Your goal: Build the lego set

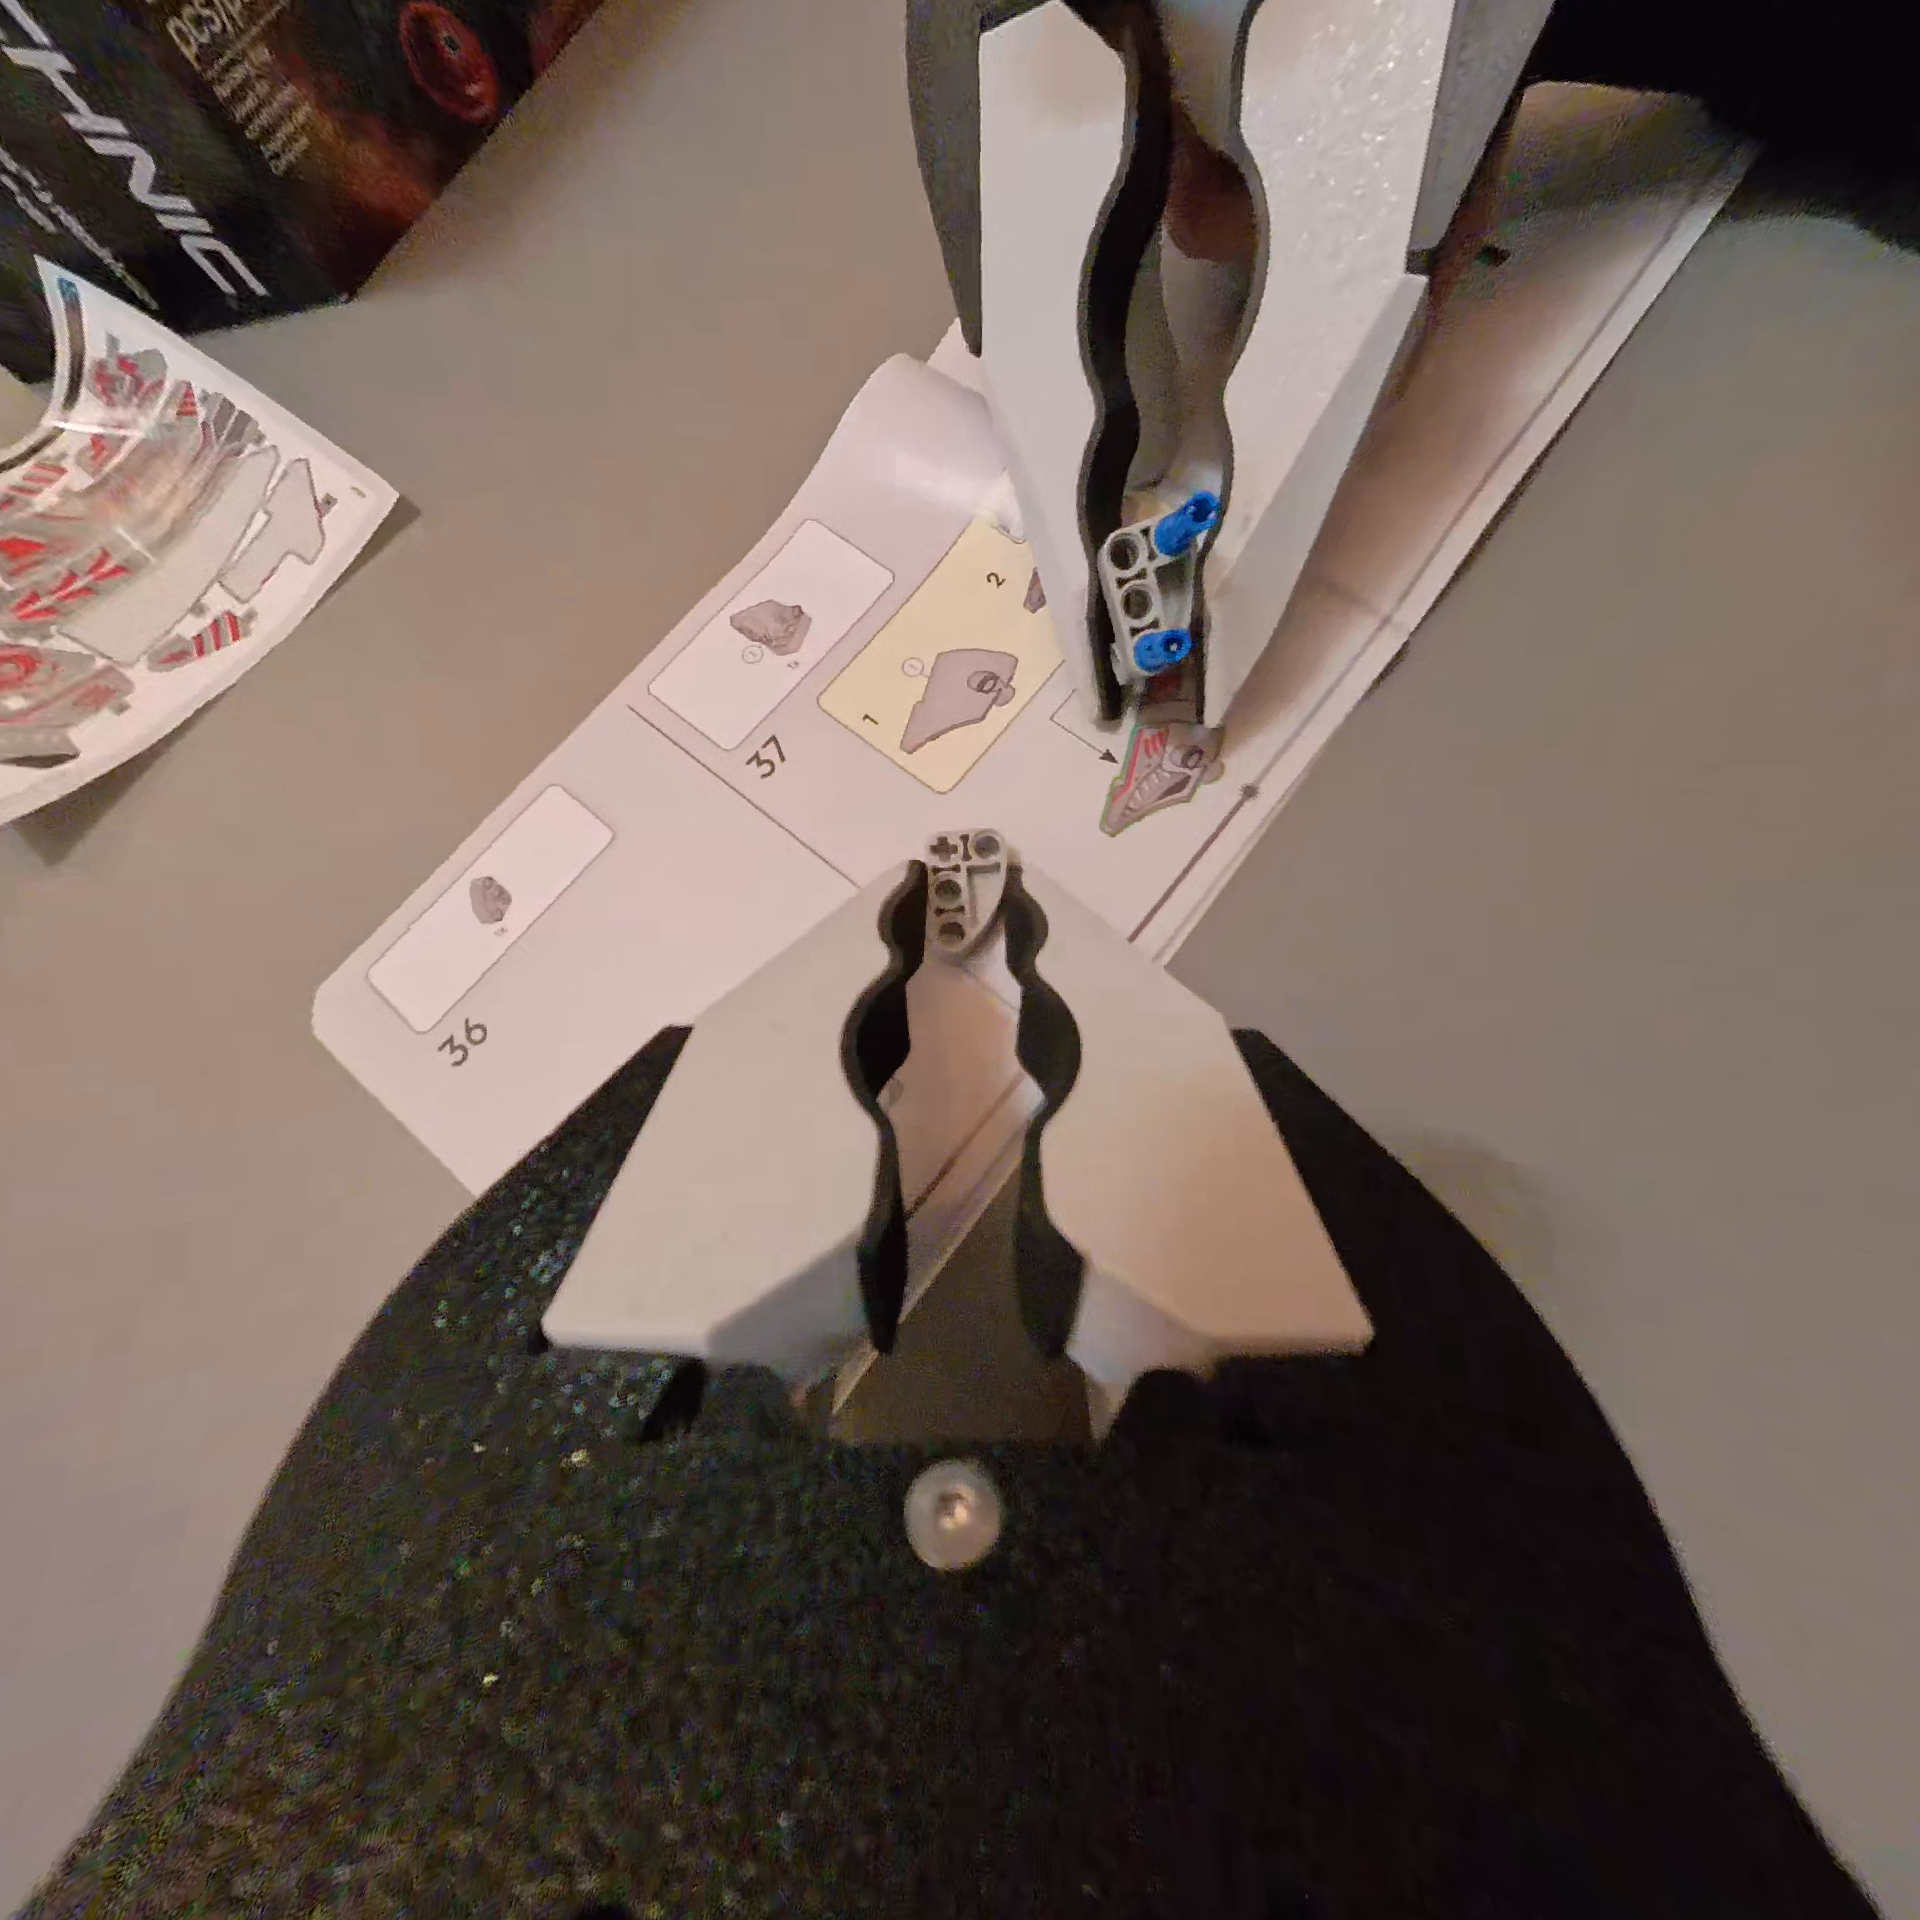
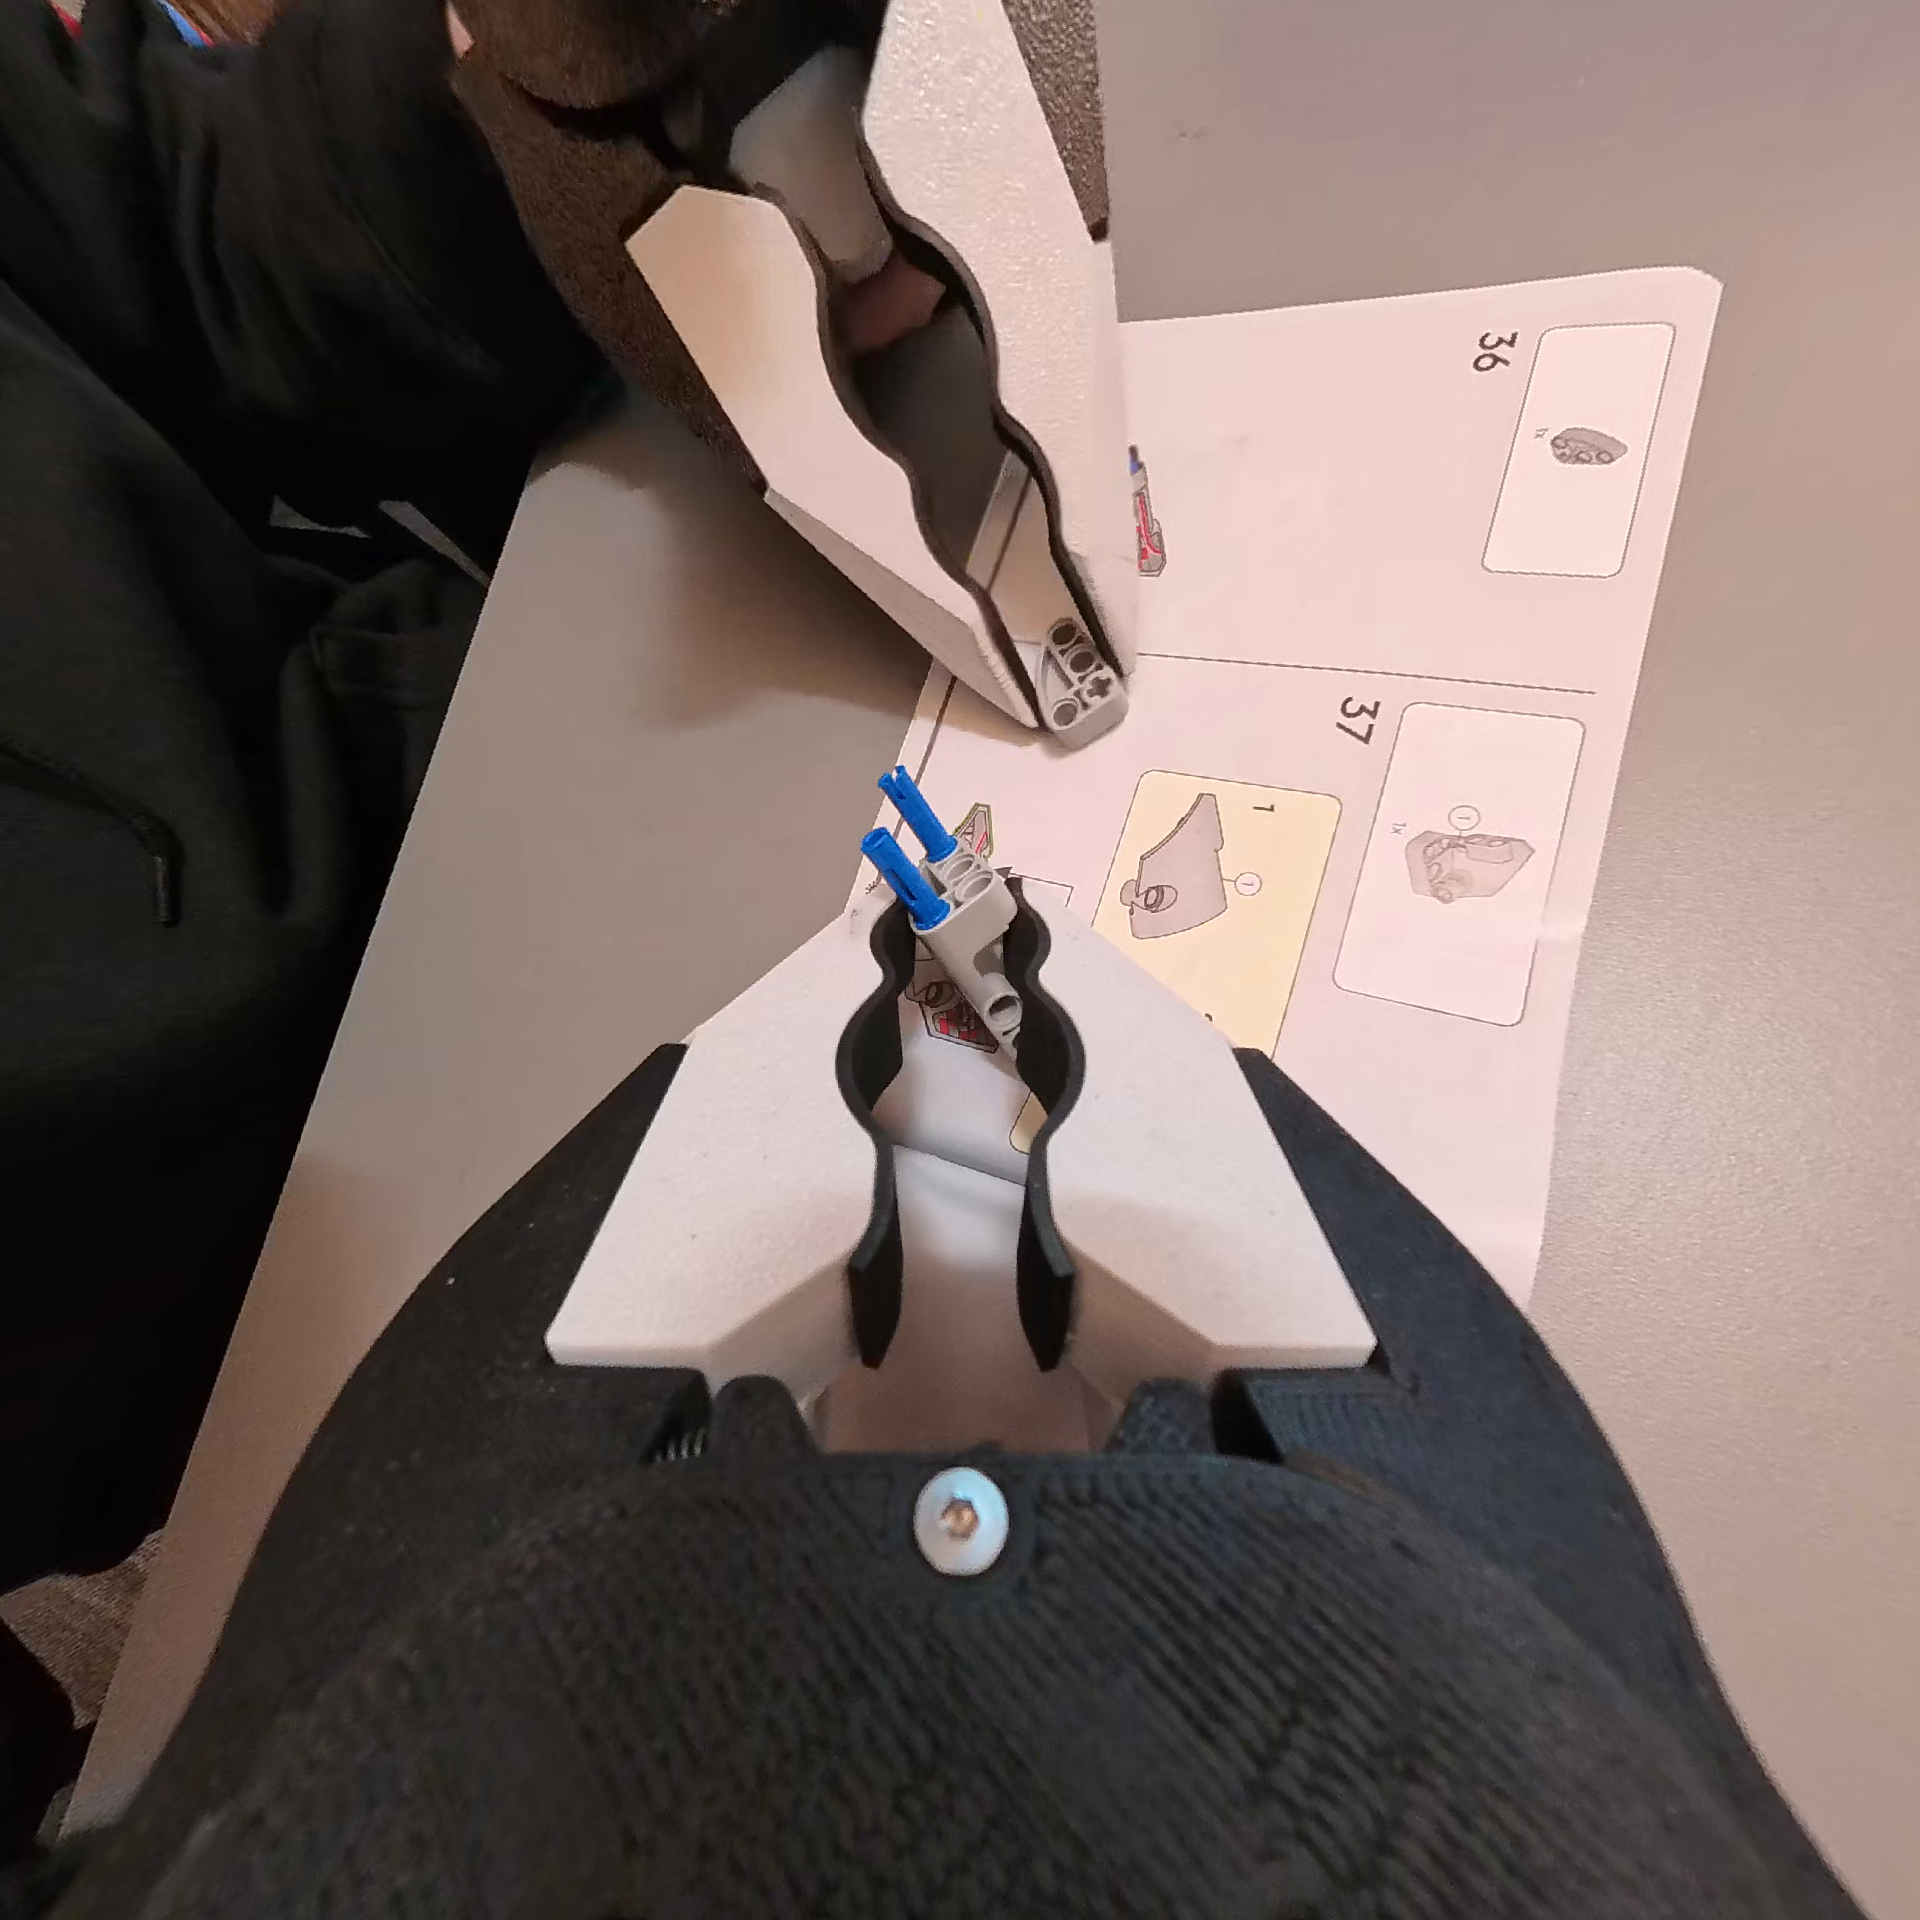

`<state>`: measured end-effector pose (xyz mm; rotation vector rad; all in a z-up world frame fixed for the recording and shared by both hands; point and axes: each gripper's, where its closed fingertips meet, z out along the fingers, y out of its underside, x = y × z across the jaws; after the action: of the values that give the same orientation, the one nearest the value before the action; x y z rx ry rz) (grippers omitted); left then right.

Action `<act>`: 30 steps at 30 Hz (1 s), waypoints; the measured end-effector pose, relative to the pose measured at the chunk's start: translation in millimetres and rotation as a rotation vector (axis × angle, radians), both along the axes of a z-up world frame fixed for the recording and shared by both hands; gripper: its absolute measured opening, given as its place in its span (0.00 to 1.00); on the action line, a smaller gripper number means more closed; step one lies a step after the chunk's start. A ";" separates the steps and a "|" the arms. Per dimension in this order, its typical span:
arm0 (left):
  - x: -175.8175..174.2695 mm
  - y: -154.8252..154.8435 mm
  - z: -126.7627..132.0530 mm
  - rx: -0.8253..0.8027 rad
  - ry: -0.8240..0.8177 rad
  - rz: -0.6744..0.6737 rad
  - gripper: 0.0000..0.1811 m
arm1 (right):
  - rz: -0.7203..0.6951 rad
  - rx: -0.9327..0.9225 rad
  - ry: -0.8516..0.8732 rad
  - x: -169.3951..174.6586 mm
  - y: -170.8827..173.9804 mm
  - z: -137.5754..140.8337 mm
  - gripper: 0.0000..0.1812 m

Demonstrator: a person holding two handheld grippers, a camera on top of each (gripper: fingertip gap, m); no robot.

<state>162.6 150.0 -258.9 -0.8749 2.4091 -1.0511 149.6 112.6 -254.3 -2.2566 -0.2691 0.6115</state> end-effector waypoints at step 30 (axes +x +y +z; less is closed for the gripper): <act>-2.8 -48.1 44.8 -0.214 -0.192 -0.050 0.06 | 0.001 -0.001 -0.002 -0.1 -0.1 -0.5 0.08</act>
<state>159.8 101.9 -214.1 -0.7458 2.1990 -1.3652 149.5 112.4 -254.8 -2.2587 -0.2703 0.6101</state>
